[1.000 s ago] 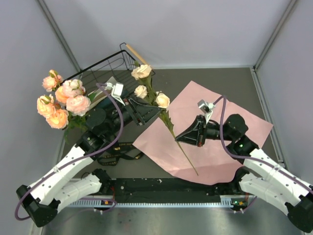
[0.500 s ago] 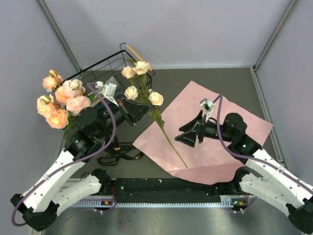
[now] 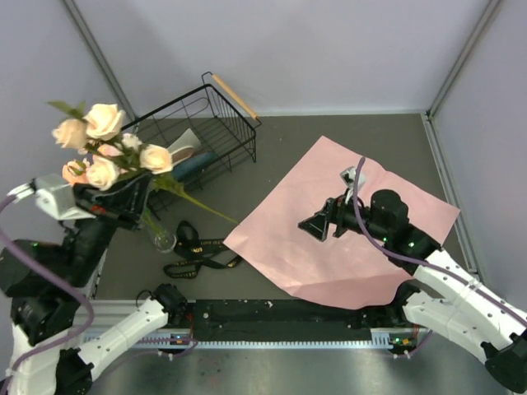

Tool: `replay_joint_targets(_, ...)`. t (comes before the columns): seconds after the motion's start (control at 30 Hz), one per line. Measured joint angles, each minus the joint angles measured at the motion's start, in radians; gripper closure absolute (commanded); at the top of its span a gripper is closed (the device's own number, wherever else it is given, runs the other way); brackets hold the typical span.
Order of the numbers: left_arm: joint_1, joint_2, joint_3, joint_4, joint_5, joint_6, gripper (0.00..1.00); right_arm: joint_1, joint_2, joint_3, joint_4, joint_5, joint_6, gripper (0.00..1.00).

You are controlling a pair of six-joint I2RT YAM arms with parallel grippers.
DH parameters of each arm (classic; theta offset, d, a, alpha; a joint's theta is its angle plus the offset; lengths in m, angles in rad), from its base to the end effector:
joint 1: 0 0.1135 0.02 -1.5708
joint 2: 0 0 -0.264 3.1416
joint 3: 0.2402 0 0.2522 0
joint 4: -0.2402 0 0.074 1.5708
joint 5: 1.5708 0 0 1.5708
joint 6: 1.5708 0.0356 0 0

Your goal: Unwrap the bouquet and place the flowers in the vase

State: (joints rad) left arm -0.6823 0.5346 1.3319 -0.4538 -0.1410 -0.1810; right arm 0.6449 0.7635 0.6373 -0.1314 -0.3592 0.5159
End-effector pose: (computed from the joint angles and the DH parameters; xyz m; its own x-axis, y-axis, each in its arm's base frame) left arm 0.0217 -0.0112 0.5020 0.1632 -0.3622 -0.9177 0.5602 0.7997 -0.2160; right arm 0.1392 0.1204 0.2974 -0.5887 0.1351 -0.7970 -0.6254 0.5486 0.5549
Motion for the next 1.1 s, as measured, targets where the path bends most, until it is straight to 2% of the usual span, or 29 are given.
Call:
replay_joint_targets(0.17, 0.000, -0.021, 0.138, -0.114, -0.154, 0.157, 1.00, -0.002, 0.019, 0.000, -0.006, 0.004, 0.000, 0.14)
replay_joint_targets(0.37, 0.000, -0.080, 0.210, -0.190, -0.272, 0.329, 1.00, -0.002, 0.032, 0.000, -0.012, 0.004, 0.000, 0.14)
replay_joint_targets(0.7, 0.000, -0.134, 0.154, -0.216, -0.334, 0.543, 1.00, -0.002, 0.060, 0.000, -0.011, -0.001, 0.000, 0.14)
replay_joint_targets(1.1, 0.000, -0.133, 0.122, -0.202, -0.381, 0.611, 1.00, -0.002, 0.072, 0.000, -0.010, -0.002, 0.000, 0.14)
